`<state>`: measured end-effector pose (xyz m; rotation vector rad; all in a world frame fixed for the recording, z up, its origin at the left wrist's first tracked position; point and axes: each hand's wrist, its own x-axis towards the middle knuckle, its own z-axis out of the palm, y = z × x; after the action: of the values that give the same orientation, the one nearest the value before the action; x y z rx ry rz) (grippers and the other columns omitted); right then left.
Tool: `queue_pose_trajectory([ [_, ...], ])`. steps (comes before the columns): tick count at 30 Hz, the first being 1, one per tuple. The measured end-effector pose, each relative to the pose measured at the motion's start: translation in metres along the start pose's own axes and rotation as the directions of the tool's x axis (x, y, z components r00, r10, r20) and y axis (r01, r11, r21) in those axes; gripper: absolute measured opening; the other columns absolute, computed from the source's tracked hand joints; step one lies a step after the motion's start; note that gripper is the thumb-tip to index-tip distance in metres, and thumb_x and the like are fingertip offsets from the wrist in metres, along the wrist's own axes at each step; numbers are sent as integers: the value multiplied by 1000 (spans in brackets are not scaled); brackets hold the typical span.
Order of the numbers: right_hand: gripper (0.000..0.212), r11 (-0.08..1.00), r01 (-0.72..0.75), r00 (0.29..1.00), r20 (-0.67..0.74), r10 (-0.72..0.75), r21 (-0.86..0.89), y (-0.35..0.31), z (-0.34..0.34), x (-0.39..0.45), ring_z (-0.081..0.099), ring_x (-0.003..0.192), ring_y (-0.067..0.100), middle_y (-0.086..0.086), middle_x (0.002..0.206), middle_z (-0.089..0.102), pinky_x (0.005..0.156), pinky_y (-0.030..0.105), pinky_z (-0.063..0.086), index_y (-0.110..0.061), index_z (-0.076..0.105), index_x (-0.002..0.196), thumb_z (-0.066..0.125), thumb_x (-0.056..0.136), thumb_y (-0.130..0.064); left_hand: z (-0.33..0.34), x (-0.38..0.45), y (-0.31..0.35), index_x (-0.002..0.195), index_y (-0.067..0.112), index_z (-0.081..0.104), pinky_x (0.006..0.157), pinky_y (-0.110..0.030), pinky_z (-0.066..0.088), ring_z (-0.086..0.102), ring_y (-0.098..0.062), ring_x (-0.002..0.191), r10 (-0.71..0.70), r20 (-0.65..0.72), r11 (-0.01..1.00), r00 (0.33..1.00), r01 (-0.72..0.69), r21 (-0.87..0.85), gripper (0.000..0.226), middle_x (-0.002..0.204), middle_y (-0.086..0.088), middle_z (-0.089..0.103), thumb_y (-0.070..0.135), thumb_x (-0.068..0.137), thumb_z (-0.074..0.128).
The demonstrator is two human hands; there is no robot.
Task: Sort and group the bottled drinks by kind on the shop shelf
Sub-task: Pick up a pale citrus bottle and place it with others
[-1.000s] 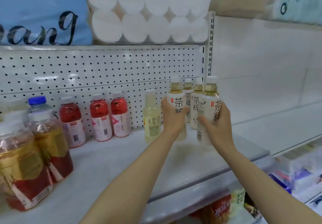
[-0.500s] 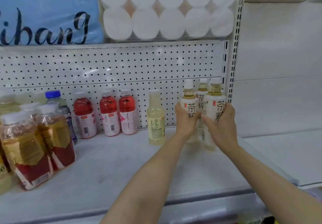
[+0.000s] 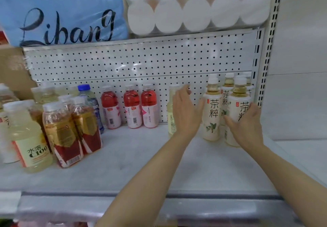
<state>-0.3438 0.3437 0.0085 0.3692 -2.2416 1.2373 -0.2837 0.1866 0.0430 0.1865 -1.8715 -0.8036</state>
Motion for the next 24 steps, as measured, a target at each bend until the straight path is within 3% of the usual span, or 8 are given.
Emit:
queue_pose_trajectory([
  [2, 82, 1000, -6, 1000, 6, 6, -23, 0, 0, 0, 46, 122, 40, 19, 138, 36, 90, 53, 47, -6, 25, 141, 76, 83, -36, -15, 11, -10, 145, 9, 39, 104, -33, 37, 43, -21, 120, -44, -221, 999, 974, 50, 18, 73, 133, -7, 50, 33, 86, 76],
  [3, 83, 999, -4, 1000, 7, 4, -32, 0, -1, 0, 46, 121, 41, 20, 138, 36, 89, 53, 47, -5, 25, 141, 76, 83, -36, -17, 16, -20, 148, 8, 34, 109, -37, 36, 39, -24, 127, -141, -228, 989, 964, 145, 0, 83, 140, -10, 44, 35, 84, 77],
  [6, 85, 998, -1, 1000, -8, 1, -59, -1, -2, -2, 47, 120, 41, 21, 136, 38, 86, 51, 47, -1, 26, 141, 77, 82, -35, -12, 16, -41, 156, 8, 14, 113, -45, 36, 33, -27, 140, -405, 3, 912, 915, 404, -77, 110, 154, -12, 30, 44, 77, 81],
  [8, 87, 996, 12, 999, -30, -15, -83, -3, -4, -3, 45, 121, 40, 22, 136, 39, 86, 50, 46, -1, 25, 144, 77, 83, -34, -5, 10, -51, 153, 9, 18, 106, -46, 44, 44, -28, 133, -445, 135, 884, 885, 459, -95, 106, 146, -10, 40, 43, 75, 82],
  [11, 92, 993, 55, 996, -63, -62, -104, -4, -5, -4, 41, 129, 40, 23, 141, 38, 96, 51, 43, 0, 23, 149, 78, 82, -29, -2, 6, -56, 137, 9, 32, 91, -41, 50, 57, -28, 113, -418, 160, 895, 894, 436, -99, 79, 120, -3, 50, 31, 79, 81],
  [15, 92, 951, 176, 965, -146, -218, -254, -8, -8, -6, 34, 136, 43, 29, 146, 36, 113, 53, 31, 5, 25, 149, 78, 81, -26, -11, 10, -55, 122, 17, 41, 87, -42, 52, 61, -26, 107, -402, 148, 905, 904, 417, -87, 62, 114, -2, 58, 38, 78, 80],
  [21, 81, 842, 406, 875, -116, -471, -354, -38, -2, -20, 36, 138, 43, 27, 145, 42, 116, 52, 28, 6, 34, 145, 76, 83, -24, -68, 9, -25, 124, 24, 51, 89, -40, 53, 64, -15, 99, -359, 62, 920, 931, 365, -147, 59, 105, 10, 66, 47, 77, 80],
  [24, 75, 824, 491, 851, -46, -522, -282, -60, 12, -31, 39, 136, 41, 23, 145, 44, 113, 53, 32, 3, 37, 146, 72, 86, -26, -104, -2, -13, 119, 31, 52, 88, -40, 54, 66, -9, 97, -332, 29, 923, 943, 331, -196, 52, 101, 16, 67, 49, 78, 78],
])
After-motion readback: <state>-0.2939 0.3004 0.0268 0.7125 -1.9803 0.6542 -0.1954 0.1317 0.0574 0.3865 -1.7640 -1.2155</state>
